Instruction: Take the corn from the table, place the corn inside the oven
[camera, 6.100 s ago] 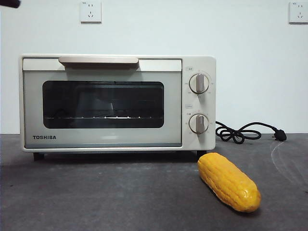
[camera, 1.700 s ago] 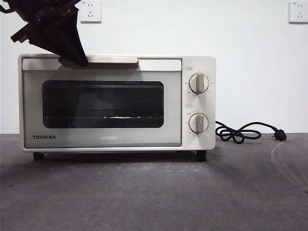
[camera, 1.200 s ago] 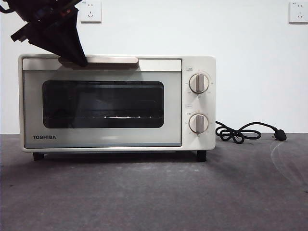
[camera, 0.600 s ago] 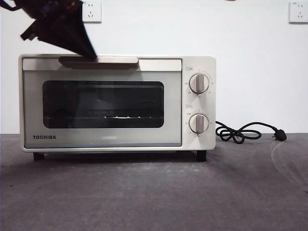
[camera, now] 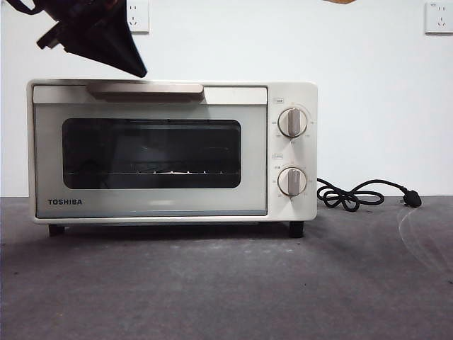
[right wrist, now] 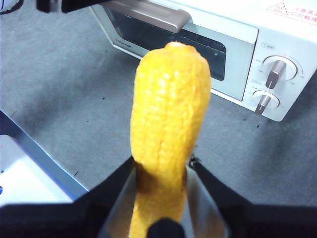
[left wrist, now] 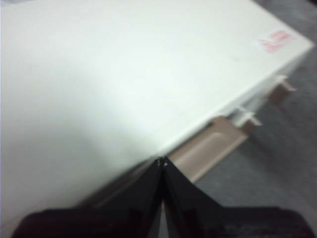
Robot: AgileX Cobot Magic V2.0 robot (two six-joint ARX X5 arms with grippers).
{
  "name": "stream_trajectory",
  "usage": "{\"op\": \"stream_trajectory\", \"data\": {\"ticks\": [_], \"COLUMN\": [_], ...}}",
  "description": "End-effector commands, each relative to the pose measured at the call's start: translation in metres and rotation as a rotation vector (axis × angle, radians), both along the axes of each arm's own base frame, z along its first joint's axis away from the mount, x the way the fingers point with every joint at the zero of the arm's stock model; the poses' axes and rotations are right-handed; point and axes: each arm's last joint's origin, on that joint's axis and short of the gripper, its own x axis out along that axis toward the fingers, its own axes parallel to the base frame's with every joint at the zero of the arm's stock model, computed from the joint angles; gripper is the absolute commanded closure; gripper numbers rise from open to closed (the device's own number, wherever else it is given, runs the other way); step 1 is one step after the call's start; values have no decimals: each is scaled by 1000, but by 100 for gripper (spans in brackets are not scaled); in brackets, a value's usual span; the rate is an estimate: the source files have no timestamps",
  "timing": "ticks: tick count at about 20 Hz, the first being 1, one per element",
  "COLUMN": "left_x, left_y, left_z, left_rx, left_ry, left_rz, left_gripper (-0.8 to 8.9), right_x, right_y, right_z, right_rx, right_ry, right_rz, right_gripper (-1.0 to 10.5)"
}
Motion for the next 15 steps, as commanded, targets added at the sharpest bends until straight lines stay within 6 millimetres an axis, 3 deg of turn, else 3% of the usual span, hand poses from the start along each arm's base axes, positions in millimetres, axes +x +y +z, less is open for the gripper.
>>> {"op": "stream_trajectory", "data": {"ticks": [1, 15], "left_x": [1, -6], "left_y": [0, 4], "left_z": [2, -9], "left_rx": [10, 118], "left_ry": [-16, 77], "left_rz": [8, 6], "left_gripper": [819, 819], "right_x": [0, 0], "right_y": [1, 1], "right_z": [0, 0], "right_rx": [0, -1], "right_ry": [-5, -5], "right_rz": [-1, 1], "right_gripper": [958, 958]}}
